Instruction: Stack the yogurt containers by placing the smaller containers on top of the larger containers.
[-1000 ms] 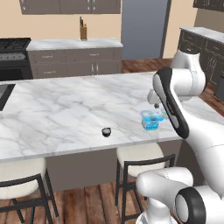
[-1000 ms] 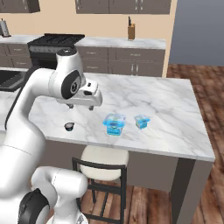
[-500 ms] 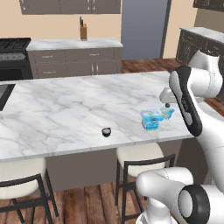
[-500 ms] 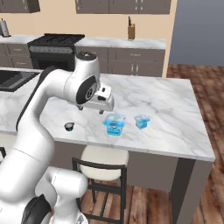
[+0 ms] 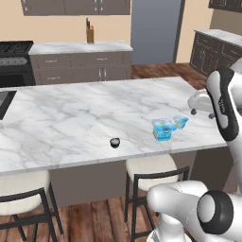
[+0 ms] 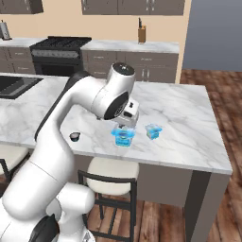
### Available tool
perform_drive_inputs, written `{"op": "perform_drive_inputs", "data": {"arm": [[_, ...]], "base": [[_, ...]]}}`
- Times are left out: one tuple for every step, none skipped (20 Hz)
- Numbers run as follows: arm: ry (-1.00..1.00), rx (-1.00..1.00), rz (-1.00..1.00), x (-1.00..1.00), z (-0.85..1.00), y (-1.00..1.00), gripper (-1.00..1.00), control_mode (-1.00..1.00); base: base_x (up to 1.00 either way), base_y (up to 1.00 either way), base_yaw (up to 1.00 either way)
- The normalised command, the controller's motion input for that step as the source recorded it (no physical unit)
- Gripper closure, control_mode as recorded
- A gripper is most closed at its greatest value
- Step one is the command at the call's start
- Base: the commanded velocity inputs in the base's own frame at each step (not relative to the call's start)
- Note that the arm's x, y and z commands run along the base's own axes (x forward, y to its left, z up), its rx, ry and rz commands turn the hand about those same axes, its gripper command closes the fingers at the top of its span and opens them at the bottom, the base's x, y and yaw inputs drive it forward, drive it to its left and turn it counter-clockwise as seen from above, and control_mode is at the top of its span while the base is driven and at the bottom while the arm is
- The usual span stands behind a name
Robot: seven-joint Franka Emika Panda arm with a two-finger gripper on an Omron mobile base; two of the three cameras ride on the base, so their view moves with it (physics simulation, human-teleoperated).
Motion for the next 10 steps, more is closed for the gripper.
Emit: {"op": "perform_drive_inputs", "data": {"arm": [[-0.05, 0.13, -0.03, -0.22, -0.08, -0.38, -1.0, -1.0], [-0.07, 0.13, -0.03, -0.26, -0.11, -0.38, -1.0, -1.0], [-0.08, 0.12, -0.04, -0.29, -0.14, -0.36, -1.0, -1.0], [-0.1, 0.12, -0.04, -0.32, -0.16, -0.35, -1.0, -1.0], [-0.11, 0.11, -0.04, -0.34, -0.18, -0.34, -1.0, -1.0], [-0.12, 0.11, -0.05, -0.36, -0.2, -0.31, -1.0, -1.0], [-0.13, 0.11, -0.05, -0.38, -0.22, -0.3, -1.0, -1.0], [-0.14, 0.11, -0.05, -0.38, -0.24, -0.26, -1.0, -1.0], [-0.15, 0.1, -0.05, -0.38, -0.26, -0.24, -1.0, -1.0], [-0.16, 0.1, -0.05, -0.37, -0.27, -0.22, -1.0, -1.0]], "base": [[0.0, 0.0, 0.0], [0.0, 0.0, 0.0], [0.0, 0.0, 0.0], [0.0, 0.0, 0.0], [0.0, 0.0, 0.0], [0.0, 0.0, 0.0], [0.0, 0.0, 0.0], [0.0, 0.0, 0.0], [0.0, 0.0, 0.0], [0.0, 0.0, 0.0]]}}
